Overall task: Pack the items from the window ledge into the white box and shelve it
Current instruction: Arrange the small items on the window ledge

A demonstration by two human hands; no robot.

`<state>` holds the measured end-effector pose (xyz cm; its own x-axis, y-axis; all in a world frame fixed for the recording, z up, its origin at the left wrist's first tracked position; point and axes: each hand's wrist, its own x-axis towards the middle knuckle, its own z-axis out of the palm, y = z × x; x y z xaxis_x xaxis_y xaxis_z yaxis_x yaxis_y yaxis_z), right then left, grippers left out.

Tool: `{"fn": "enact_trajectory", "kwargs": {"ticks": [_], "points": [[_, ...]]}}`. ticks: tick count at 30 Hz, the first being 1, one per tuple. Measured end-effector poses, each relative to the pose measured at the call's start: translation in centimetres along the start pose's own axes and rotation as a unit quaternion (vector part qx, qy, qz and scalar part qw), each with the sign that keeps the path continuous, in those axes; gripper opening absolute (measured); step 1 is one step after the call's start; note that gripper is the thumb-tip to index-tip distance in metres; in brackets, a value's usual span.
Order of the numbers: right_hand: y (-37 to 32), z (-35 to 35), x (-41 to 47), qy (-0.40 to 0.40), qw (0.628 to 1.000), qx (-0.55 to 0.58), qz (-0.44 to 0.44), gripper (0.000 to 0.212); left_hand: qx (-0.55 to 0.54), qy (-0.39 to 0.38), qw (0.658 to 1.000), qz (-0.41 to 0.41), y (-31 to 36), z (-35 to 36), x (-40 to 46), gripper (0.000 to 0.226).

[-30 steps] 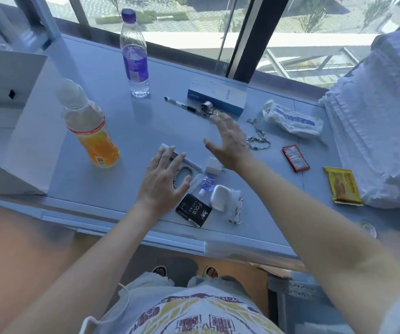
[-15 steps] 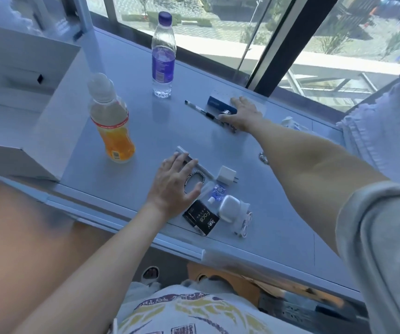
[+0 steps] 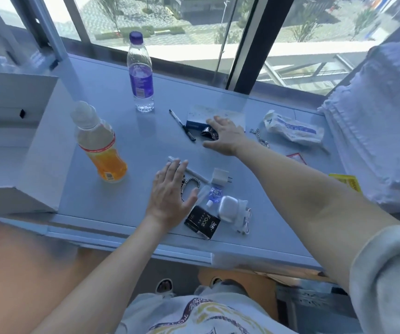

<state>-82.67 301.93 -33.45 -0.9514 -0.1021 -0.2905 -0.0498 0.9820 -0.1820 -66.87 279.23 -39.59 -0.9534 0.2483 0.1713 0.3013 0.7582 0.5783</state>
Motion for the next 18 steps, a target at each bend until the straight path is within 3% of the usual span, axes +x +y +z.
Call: {"fn": "enact_trajectory", "kwargs": {"ticks": [11,18], "points": [[-0.9,4.0,-7.1,0.035,0.998,0.014,-0.043,0.084,-0.024,0.01,1.0,0.006,-0.4,0.3,0.0,0.075],[-1.5,4.6,-9.1,0.057,0.998,0.036,-0.014,0.076,-0.069,-0.005,0.998,-0.013,-0.5,-0.5,0.6,0.077]]}}
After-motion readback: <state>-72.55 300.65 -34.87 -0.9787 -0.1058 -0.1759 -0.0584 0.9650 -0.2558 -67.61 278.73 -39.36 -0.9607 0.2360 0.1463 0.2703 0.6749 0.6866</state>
